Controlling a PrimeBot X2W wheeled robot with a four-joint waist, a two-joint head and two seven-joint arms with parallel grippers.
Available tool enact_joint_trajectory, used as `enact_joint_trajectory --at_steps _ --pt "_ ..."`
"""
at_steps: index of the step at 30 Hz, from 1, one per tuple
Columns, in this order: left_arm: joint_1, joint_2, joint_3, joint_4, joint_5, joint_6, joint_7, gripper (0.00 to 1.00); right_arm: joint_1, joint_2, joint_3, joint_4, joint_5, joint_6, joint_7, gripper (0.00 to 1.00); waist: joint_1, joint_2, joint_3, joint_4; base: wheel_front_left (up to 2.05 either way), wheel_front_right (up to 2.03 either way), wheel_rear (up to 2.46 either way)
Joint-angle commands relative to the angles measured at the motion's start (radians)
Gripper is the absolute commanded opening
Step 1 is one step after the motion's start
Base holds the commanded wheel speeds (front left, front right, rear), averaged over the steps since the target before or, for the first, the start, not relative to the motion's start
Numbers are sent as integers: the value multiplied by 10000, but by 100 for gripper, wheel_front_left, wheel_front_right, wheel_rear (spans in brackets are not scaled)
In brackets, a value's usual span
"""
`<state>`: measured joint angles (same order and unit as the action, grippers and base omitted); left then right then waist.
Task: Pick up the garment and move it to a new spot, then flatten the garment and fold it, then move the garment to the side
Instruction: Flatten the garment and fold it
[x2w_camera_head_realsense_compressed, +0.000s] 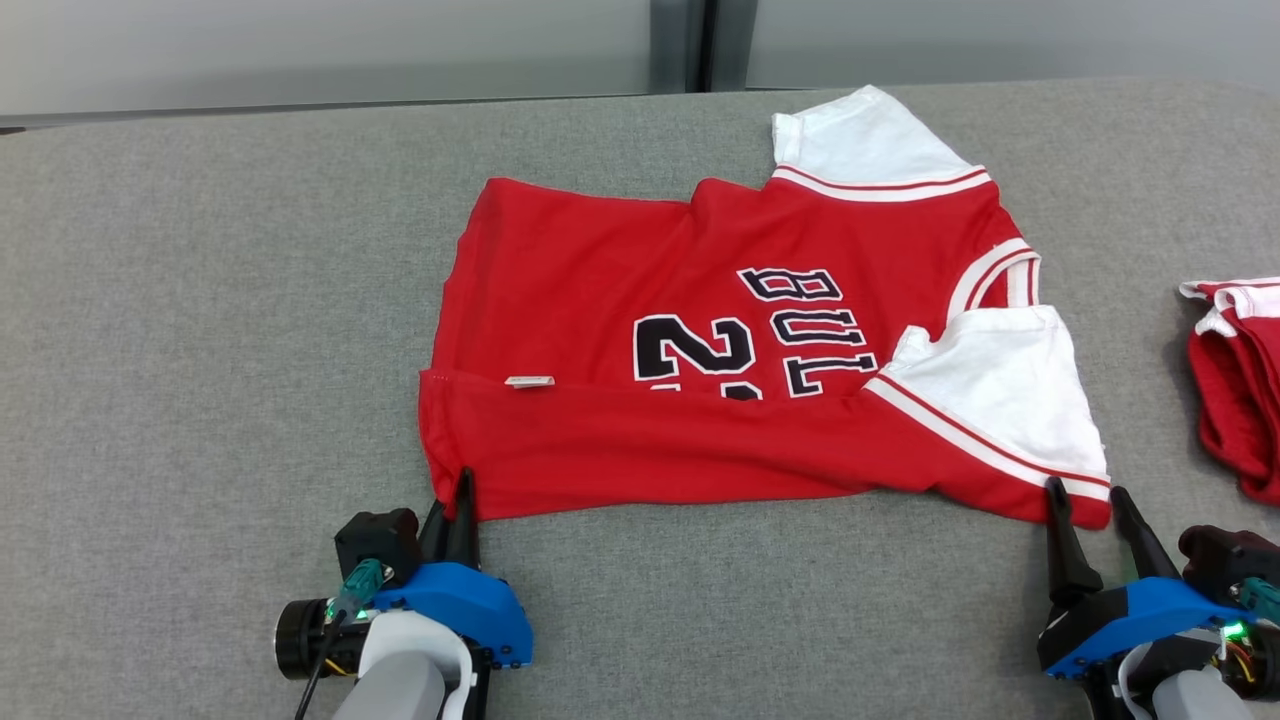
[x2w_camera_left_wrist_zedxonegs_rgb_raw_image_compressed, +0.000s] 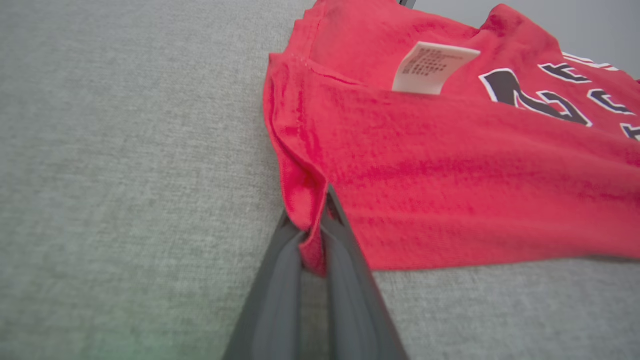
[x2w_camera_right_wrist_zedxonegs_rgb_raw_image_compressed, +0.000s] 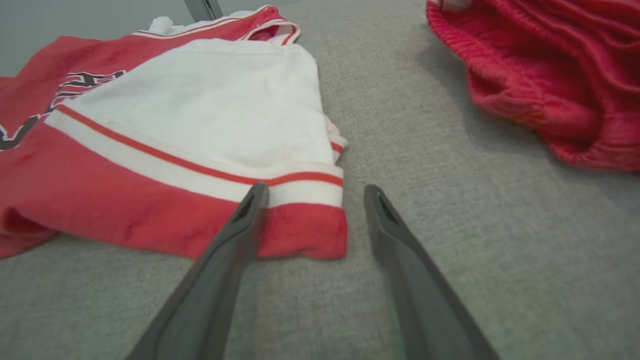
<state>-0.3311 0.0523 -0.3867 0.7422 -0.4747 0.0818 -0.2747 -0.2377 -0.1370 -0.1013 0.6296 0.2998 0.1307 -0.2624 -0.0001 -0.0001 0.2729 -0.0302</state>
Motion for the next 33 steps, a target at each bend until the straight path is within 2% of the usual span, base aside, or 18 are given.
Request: enact_joint_trajectory --at_steps 1,3,4,5,8,14,18,26,32,33 --pt "75 -33 -108 179 -42 -11 188 0 -97 56 41 230 -7 1 -24 100 1 1 24 61 0 0 0" --pt "69 -34 -117 116 -56 -16 185 0 -149 75 199 535 48 1 7 100 1 1 33 92 0 0 0" --pt "64 -36 -124 98 -39 -31 185 0 -156 82 316 686 97 1 23 47 1 1 38 104 0 0 0" --pt "57 -36 -118 74 -3 -41 185 0 -173 86 465 847 146 3 36 0 1 1 40 113 0 0 0" --pt "83 -31 -26 -50 109 -75 173 0 -290 4 653 885 295 0 54 0 1 1 -24 130 0 0 0" --pt "263 -10 431 -572 346 -79 107 0 -347 -351 338 354 685 0 -16 0 1 1 -413 167 0 0 0" --pt "760 -2 605 -873 593 -378 104 0 49 -659 276 94 1089 0 -18 0 1 1 -1171 374 0 0 0" --pt "1975 1 395 -564 420 -681 104 0 1407 -614 525 98 1516 0 -18 0 1 1 -2250 649 0 0 0" --pt "2763 0 314 -612 141 -540 104 2 2215 -514 863 252 1879 0 -18 0 1 1 -2379 709 0 0 0" --pt "2755 -5 292 -694 133 -519 105 49 2205 -529 859 282 1923 0 -18 33 1 1 -2332 705 0 0 0"
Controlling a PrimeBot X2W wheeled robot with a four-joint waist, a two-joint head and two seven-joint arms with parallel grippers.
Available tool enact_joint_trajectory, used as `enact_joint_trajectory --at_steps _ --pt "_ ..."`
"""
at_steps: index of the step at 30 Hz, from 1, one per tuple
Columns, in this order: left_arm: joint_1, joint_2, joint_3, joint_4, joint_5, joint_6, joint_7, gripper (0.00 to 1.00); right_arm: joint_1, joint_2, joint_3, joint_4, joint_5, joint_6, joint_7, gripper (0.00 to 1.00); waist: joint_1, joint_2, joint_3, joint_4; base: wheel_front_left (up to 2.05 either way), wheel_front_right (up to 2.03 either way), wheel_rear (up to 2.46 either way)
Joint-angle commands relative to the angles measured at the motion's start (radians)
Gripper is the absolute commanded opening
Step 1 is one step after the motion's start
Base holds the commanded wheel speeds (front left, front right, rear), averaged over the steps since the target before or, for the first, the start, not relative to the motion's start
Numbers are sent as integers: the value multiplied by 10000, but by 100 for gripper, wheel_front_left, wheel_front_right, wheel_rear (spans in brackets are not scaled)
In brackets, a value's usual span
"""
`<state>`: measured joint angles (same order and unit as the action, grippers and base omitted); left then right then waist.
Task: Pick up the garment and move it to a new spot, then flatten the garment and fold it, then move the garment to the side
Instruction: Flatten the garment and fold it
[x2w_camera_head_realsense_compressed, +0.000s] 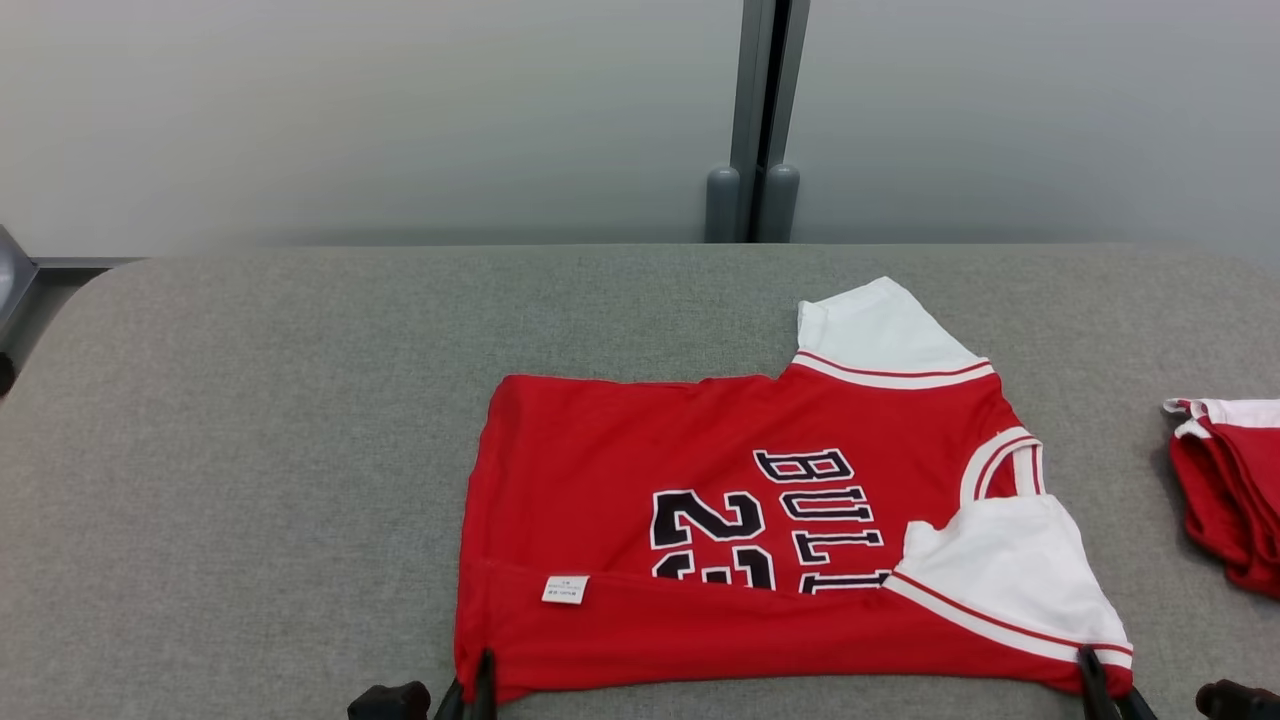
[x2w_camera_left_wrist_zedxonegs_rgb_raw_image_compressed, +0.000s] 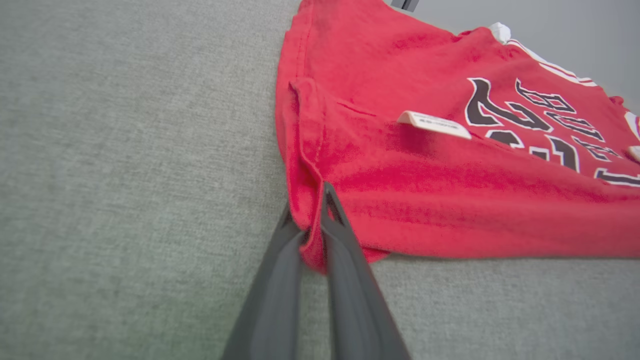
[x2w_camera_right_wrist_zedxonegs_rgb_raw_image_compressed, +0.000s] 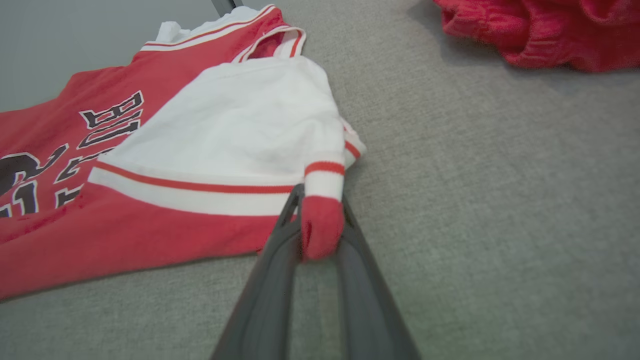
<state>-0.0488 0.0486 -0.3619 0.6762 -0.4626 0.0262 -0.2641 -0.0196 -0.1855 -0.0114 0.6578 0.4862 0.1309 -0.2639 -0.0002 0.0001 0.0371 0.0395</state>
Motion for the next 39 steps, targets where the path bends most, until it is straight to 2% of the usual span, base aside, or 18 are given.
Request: enact_joint_trajectory --at_steps 1,10,17,24,29,39 --pt "-101 30 22 -132 -1 90 -2 100 -46 -63 -37 -6 88 -2 -2 100 2 -1 82 0 0 0 0" --pt "-1621 19 466 -1124 484 676 -2 100 -1753 -420 94 -676 -195 -1 -1 100 2 -1 1077 -341 0 0 0" --pt "-4229 273 823 644 839 1131 194 100 -3342 -638 875 -826 -126 -1 -2 100 2 -1 1851 -602 0 0 0" --pt "-6106 446 684 2248 1036 878 320 100 -4176 -797 1586 -918 166 -1 -1 100 2 -1 2507 -875 0 0 0" --pt "-6809 438 920 3111 819 1008 195 100 -4524 -938 1866 -1000 374 -1 -2 100 2 -1 2835 -1021 0 0 0" --pt "-6818 373 1153 3620 680 783 -15 100 -4726 -1046 1922 -1115 540 -1 -2 100 2 -1 3026 -1035 0 0 0"
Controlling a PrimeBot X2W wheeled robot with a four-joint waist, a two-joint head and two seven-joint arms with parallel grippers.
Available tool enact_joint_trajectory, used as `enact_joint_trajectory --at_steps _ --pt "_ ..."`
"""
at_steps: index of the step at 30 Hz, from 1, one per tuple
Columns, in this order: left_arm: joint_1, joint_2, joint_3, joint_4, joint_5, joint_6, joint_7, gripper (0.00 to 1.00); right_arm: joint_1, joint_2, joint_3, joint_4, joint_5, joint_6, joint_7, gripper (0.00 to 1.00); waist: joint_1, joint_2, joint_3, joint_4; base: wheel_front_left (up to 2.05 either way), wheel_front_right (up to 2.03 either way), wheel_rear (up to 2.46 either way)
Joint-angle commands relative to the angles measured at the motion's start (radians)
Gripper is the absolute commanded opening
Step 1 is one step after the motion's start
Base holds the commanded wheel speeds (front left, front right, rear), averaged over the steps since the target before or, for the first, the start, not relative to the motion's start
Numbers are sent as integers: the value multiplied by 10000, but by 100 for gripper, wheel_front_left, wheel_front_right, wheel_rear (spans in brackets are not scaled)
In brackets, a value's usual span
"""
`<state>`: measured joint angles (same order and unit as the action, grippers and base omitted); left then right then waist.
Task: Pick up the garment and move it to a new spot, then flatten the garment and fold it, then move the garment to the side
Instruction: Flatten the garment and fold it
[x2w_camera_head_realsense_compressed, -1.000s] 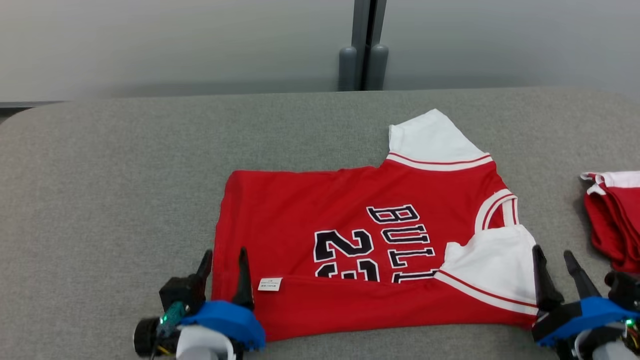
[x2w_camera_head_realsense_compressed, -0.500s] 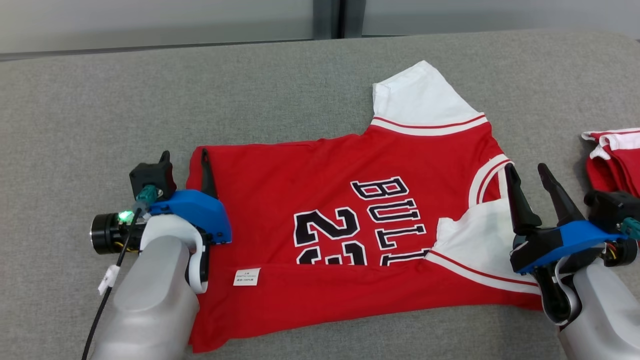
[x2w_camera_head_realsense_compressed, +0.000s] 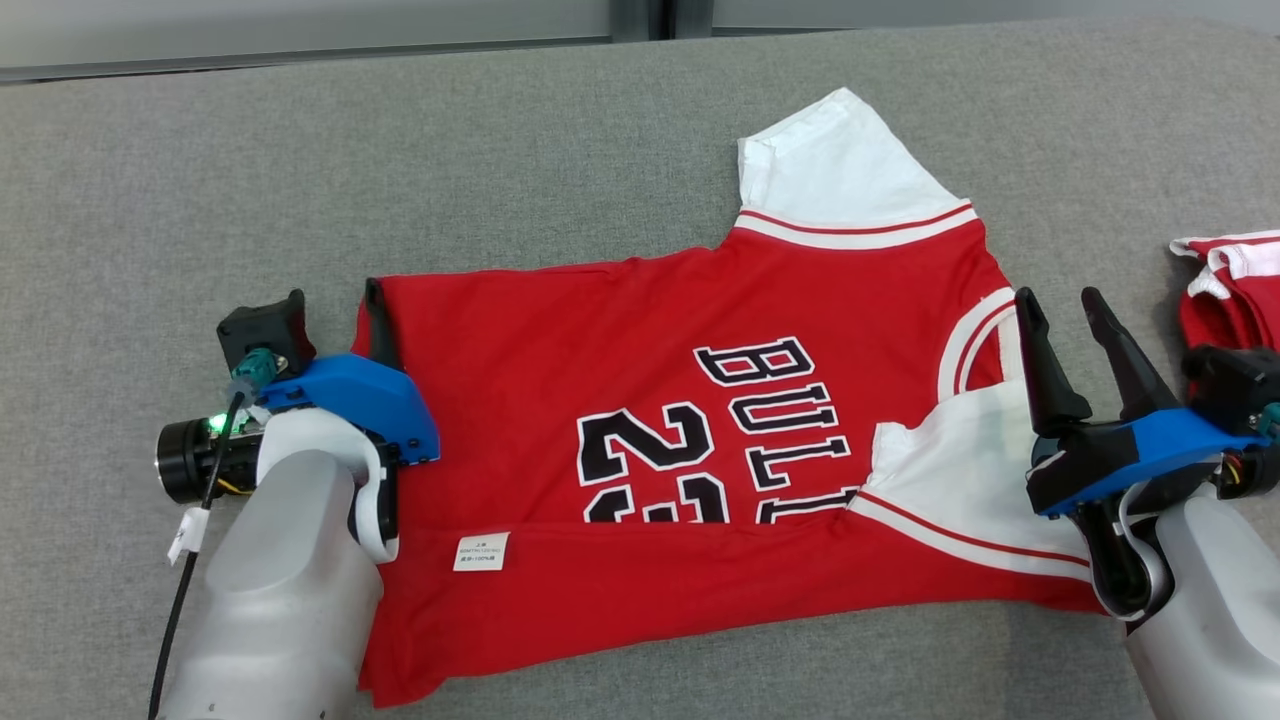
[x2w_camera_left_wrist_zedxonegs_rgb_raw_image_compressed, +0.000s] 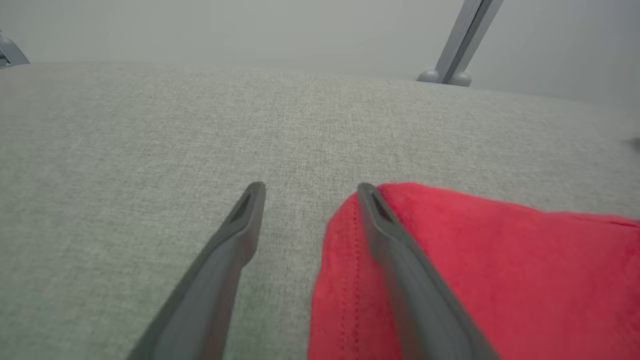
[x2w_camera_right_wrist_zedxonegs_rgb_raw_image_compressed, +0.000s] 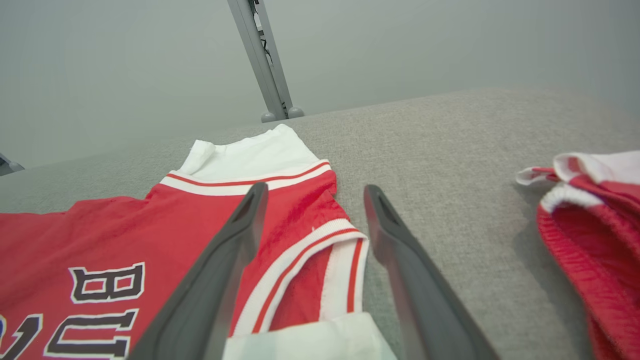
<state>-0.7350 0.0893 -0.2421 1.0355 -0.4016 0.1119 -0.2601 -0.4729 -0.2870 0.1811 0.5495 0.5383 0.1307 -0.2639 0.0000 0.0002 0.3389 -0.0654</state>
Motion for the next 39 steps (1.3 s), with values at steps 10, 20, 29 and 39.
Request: enact_joint_trajectory --at_steps 10,20,29,39 --pt "-240 -190 -349 301 330 -248 -56 100 -589 -76 136 35 -73 1 -1 100 0 -2 336 -55 0 0 0" --pt "-665 -320 -994 1148 622 -408 19 0 -1694 -525 514 673 -294 1 -2 100 0 -2 710 113 0 0 0" --pt "-1073 -280 -1776 1021 228 -650 96 0 -4176 -1335 1467 2427 -173 1 960 100 0 -2 1207 940 0 0 0" --pt "-941 -364 -4000 -1072 -1341 -25 11 0 -6138 -1985 2521 4175 -211 1 2176 100 0 -2 1956 2191 0 0 0"
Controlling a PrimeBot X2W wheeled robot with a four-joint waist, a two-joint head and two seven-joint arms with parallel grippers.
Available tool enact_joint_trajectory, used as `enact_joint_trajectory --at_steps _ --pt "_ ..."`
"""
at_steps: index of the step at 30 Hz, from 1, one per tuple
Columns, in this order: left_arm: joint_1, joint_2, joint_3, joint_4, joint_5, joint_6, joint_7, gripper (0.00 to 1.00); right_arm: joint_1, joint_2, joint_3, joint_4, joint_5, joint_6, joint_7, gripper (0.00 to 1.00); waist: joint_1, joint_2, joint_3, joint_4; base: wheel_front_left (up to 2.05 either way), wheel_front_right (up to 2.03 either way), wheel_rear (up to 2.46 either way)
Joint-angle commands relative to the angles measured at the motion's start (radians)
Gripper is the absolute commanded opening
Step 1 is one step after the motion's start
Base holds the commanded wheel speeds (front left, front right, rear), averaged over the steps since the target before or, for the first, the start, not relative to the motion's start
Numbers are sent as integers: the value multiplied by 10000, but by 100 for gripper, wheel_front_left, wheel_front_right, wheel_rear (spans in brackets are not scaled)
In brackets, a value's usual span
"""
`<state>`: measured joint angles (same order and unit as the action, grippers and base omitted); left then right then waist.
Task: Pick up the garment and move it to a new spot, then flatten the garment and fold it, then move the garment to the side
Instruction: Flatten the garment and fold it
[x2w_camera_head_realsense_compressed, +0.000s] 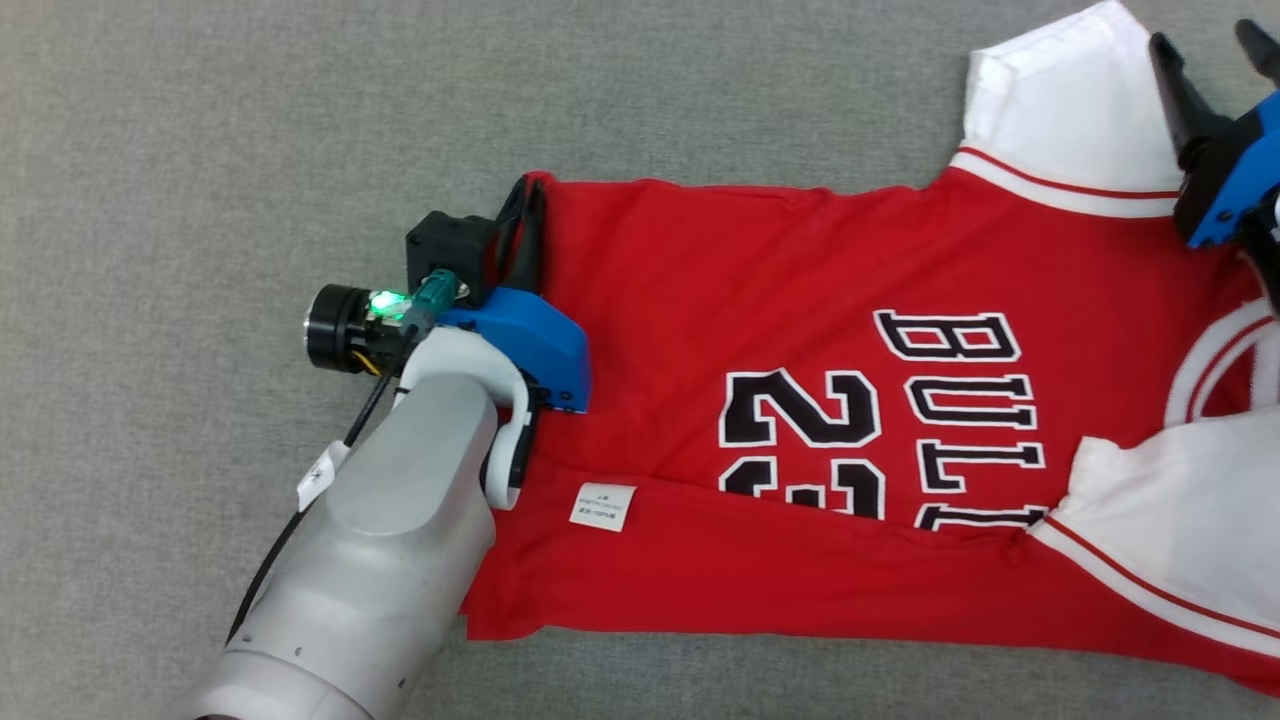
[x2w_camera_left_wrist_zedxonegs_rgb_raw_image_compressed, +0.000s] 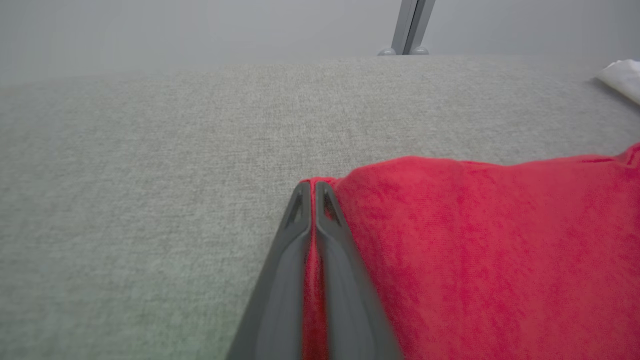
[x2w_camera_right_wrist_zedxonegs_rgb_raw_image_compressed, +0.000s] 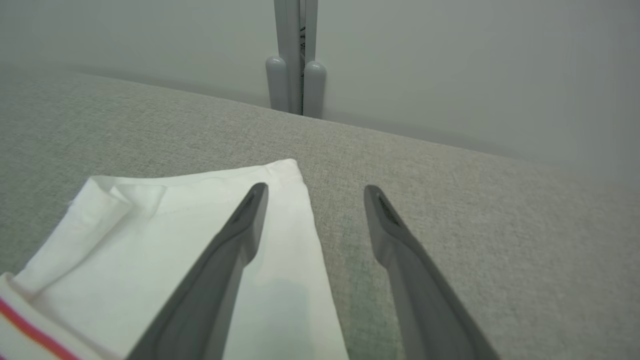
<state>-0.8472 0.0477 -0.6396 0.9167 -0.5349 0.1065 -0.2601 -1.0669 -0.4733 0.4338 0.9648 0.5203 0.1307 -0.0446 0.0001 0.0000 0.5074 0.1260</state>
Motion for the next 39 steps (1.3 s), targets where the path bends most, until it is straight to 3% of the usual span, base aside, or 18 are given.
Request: enact_joint_trajectory --at_steps 1,10,11,12,13,18,24,29,39 --pt "146 43 -275 -77 -191 147 8 0 -342 -180 9 192 -6 1 42 100 -1 0 338 403 0 0 0" --pt "-211 60 -1921 -962 -1520 914 -1 0 -1113 -432 416 1117 348 1 500 100 -1 0 633 1118 0 0 0" --pt "-234 75 -2010 -964 -1609 992 -8 0 -1110 -418 469 1240 396 1 585 68 -1 0 638 1144 0 0 0" --pt "-257 83 -2069 -972 -1706 1024 -13 0 -1079 -413 578 1323 372 1 648 4 -1 0 636 1170 0 0 0" --pt "-298 91 -2109 -1001 -1764 1068 -14 0 -1090 -449 613 1426 389 1 605 0 -1 0 633 1188 0 0 0" --pt "-424 84 -1794 -1316 -1644 1429 -27 0 -1336 -644 575 1685 373 0 -259 0 -1 0 596 1219 0 0 0" --pt "-39 42 -593 -1981 -784 1686 -40 0 -1399 -464 302 1992 451 0 -1746 0 -1 0 296 1033 0 0 0" --pt "504 163 400 -2175 -52 1431 -40 0 -1108 -266 -115 1582 530 1 -2200 0 -1 0 -221 688 0 0 0" --pt "1844 343 1766 -1902 795 872 -41 0 1306 387 -2169 -1119 -55 1 -2214 0 -1 0 -1606 -181 0 0 0"
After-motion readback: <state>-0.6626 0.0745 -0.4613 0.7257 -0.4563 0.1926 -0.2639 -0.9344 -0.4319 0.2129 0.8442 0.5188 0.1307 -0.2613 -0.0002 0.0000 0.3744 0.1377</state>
